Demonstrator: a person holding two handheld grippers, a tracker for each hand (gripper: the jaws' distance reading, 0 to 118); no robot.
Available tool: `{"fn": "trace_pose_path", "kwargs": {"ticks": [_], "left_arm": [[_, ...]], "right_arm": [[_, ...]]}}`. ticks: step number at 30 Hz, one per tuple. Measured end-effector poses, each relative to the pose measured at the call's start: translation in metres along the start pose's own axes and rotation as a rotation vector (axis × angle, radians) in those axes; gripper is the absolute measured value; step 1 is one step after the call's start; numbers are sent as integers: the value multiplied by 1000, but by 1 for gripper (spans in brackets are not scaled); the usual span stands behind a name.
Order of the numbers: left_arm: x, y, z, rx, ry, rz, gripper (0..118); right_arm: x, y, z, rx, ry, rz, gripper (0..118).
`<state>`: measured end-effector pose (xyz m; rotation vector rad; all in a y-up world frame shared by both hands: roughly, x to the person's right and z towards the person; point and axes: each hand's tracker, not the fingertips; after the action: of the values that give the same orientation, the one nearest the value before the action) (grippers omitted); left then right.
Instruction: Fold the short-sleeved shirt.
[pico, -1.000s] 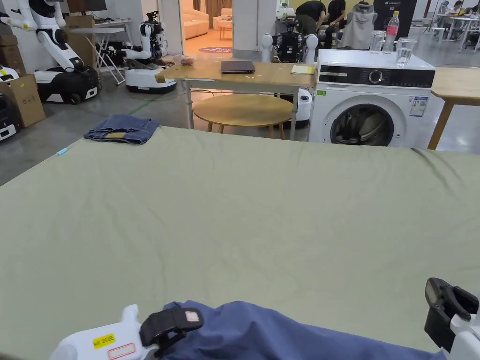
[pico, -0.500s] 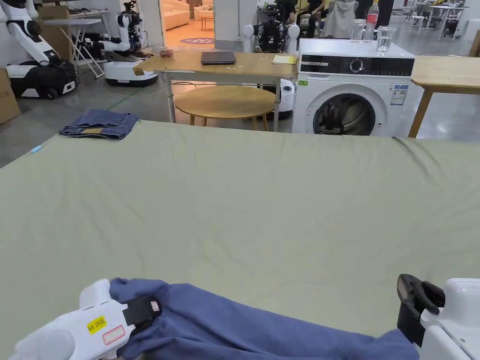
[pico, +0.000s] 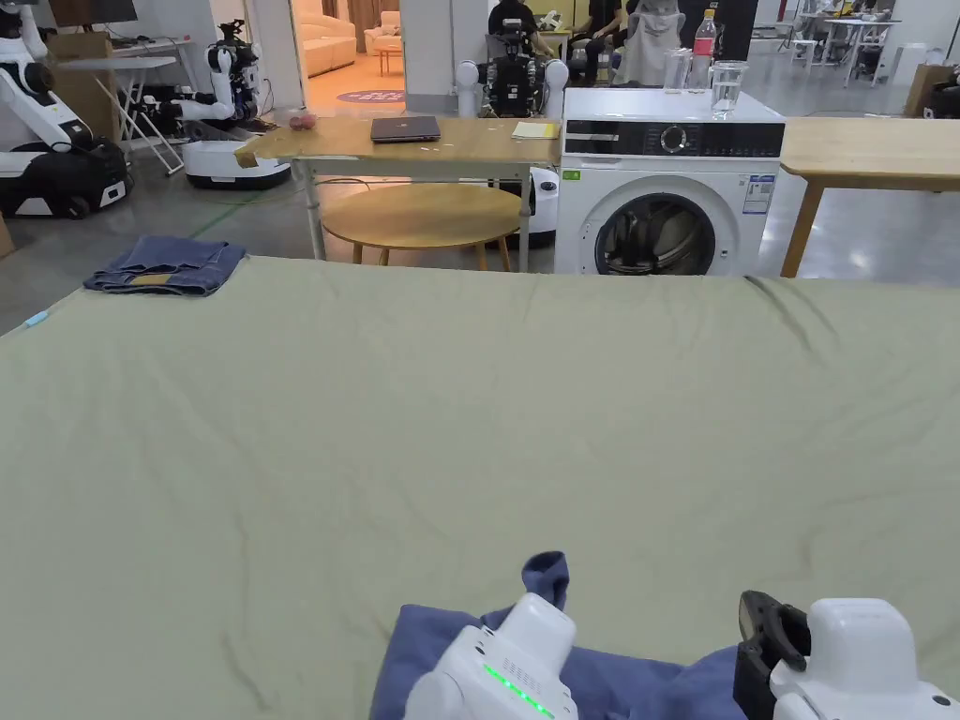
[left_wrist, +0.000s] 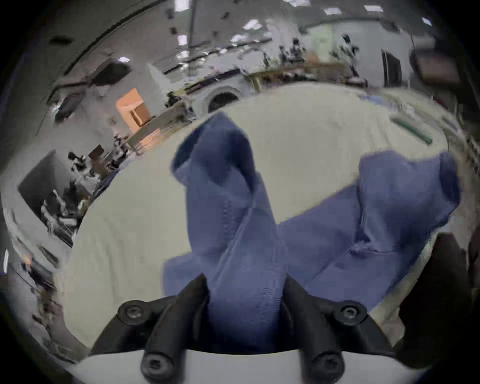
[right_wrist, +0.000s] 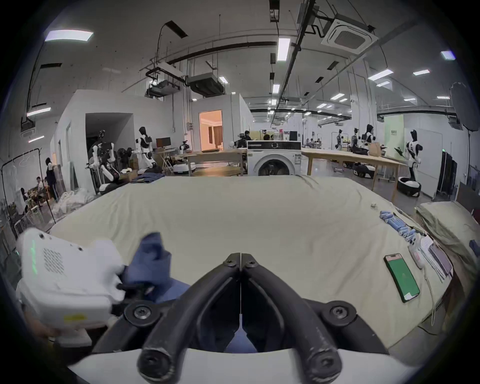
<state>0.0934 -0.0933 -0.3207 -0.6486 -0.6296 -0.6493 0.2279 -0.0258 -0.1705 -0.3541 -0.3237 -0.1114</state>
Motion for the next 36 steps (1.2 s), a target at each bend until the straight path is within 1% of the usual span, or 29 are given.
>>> {"fn": "trace_pose_path", "kwargs": {"ticks": [2,3,4,5,6,7,8,11,12,13,14,15,16,17,18,19,22,23,25,27,28,29,30,32,33,36], "left_arm": [[3,-4,-10,1,-1,-1,7],[-1,-3,-7,-4,0,-2,17],[-7,-2,-1,1,-62,38,39],[-19,2,7,17,-117,105,73],[-31,4,19,44,-191,170,103],[-44,6,35,116,-245,238,106],[-56,6,49,179,-274,290,106],[-98,5,73,246,-321,432,106],[-111,-1,75,245,-303,492,106],[-122,-5,71,230,-287,548,102],[-130,-12,68,220,-301,593,88],[-138,-21,61,207,-336,642,88],[-140,-27,52,178,-366,690,80],[-139,-31,43,138,-368,715,61],[-133,-37,34,109,-350,714,13],[-129,-41,26,103,-380,709,0],[-100,-44,4,47,-542,740,0],[-88,-42,-2,36,-559,723,0],[-54,-34,-15,4,-592,637,0],[-26,-25,-24,7,-622,585,0],[-18,-22,-25,4,-628,571,0],[-9,-20,-22,12,-597,556,0],[-9,-18,-17,31,-570,542,0],[-23,-16,-4,76,-563,580,0],[-34,-18,4,109,-561,607,0],[-78,-26,34,190,-488,645,0]], "right_arm": [[7,-5,3,-3,-4,-10,0],[11,-6,4,-7,-5,-16,0],[15,-7,3,-17,-4,-21,0],[18,-8,3,-25,-1,-22,0],[19,-9,4,-28,2,-25,0],[20,-8,3,-32,6,-26,0],[22,-6,2,-43,8,-27,0],[22,-1,4,-44,15,-15,0],[22,0,3,-43,14,-10,0],[22,1,4,-42,16,-9,0],[22,2,4,-41,20,-7,0],[21,2,5,-37,23,-3,0],[20,3,6,-33,24,2,0],[19,3,6,-31,25,8,0],[19,4,6,-30,29,11,0],[18,4,6,-29,33,12,0],[19,4,5,-28,38,24,0],[19,4,5,-28,38,26,0],[22,4,5,-28,44,30,0],[23,4,4,-21,42,48,0],[24,5,4,-18,40,52,0],[26,5,4,-19,41,52,0],[27,5,4,-20,41,47,0],[28,5,4,-13,43,38,0],[28,5,4,-11,44,36,0],[28,5,3,-13,48,30,0]]}}
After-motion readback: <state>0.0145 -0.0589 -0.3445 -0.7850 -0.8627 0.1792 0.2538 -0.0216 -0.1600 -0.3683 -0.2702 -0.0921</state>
